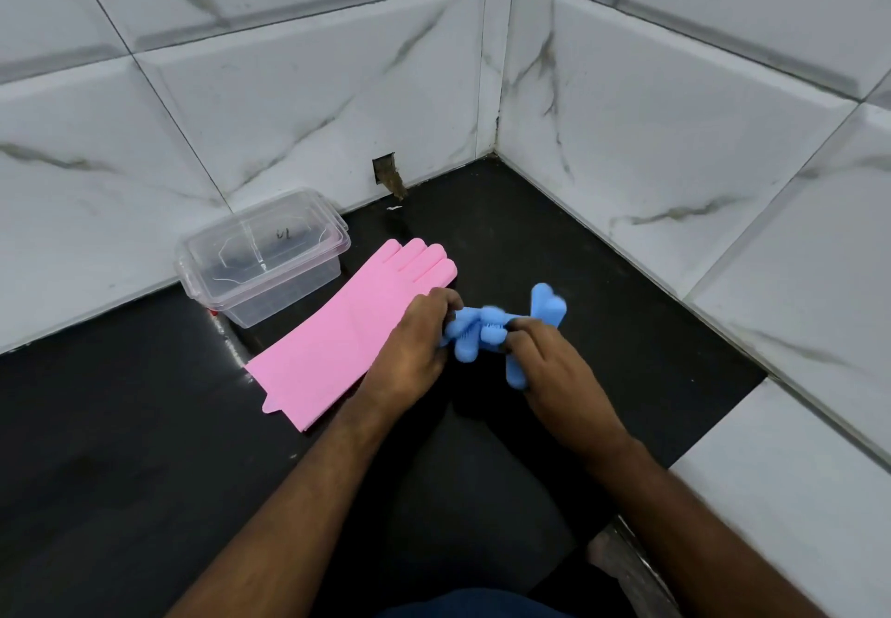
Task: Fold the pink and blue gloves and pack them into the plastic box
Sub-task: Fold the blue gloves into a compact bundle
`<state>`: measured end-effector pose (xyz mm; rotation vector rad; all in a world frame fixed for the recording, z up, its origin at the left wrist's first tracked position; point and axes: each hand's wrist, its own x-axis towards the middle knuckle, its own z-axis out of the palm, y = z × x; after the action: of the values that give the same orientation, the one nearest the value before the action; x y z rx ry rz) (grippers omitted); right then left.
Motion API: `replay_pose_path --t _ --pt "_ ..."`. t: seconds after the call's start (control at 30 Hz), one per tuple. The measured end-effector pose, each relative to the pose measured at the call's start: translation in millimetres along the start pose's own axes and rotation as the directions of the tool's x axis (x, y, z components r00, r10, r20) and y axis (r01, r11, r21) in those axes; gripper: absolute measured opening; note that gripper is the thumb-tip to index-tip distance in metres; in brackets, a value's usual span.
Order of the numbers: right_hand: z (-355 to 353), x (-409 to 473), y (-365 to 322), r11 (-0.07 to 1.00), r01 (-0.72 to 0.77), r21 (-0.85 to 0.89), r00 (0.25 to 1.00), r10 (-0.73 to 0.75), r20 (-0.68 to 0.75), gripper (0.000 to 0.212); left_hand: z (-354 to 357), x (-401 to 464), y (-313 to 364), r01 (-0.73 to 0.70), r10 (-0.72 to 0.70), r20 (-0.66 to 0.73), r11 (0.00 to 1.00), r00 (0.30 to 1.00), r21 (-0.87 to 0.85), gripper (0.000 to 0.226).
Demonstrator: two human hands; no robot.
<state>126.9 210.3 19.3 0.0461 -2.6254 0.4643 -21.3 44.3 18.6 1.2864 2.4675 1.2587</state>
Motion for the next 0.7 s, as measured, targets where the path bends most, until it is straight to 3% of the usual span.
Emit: replay_pose_path --t 0.1,0.17,0.33,0.4,0.5,0.53,0.6,0.63,0.7 --pt "13 -15 -1 0.994 0.088 -0.070 0.988 -0.078 0.131 0.026 5 -14 -9 -0.003 -0.013 0.169 0.995 0.986 0.095 0.056" --pt "17 -27 -1 0.986 0.115 -0.119 0.968 -0.084 0.235 0.027 7 -23 -15 -0.099 0.045 0.229 0.968 0.972 0.232 0.056" --pt "5 -41 -4 0.995 0.026 -0.095 0.937 0.009 0.350 0.037 -1 -33 -22 -0.153 0.059 0.285 0.935 0.957 0.319 0.061" --pt "-4 -39 -9 0.993 0.024 -0.113 0.952 0.012 0.307 0.036 -3 -36 -20 -0.169 0.079 0.262 0.925 0.962 0.340 0.062" --pt "-19 -27 -16 0.985 0.073 -0.153 0.992 -0.056 0.114 0.019 -3 -37 -19 -0.181 0.088 0.251 0.909 0.964 0.376 0.059" --pt "-23 -20 -15 0.989 0.019 -0.148 1.000 -0.017 0.018 0.019 -2 -36 -19 -0.184 0.088 0.255 0.905 0.963 0.384 0.057" --pt "-27 -3 -4 0.968 -0.250 -0.036 0.959 0.242 -0.147 0.024 -1 -35 -18 -0.184 0.082 0.266 0.905 0.960 0.384 0.056" --pt "-26 7 6 0.910 -0.411 0.051 0.897 0.414 -0.153 0.027 -1 -35 -18 -0.181 0.080 0.268 0.908 0.960 0.379 0.057" --pt "-20 22 24 0.689 -0.685 0.238 0.717 0.695 0.050 0.042 -3 -36 -18 -0.163 0.071 0.258 0.921 0.964 0.355 0.059"
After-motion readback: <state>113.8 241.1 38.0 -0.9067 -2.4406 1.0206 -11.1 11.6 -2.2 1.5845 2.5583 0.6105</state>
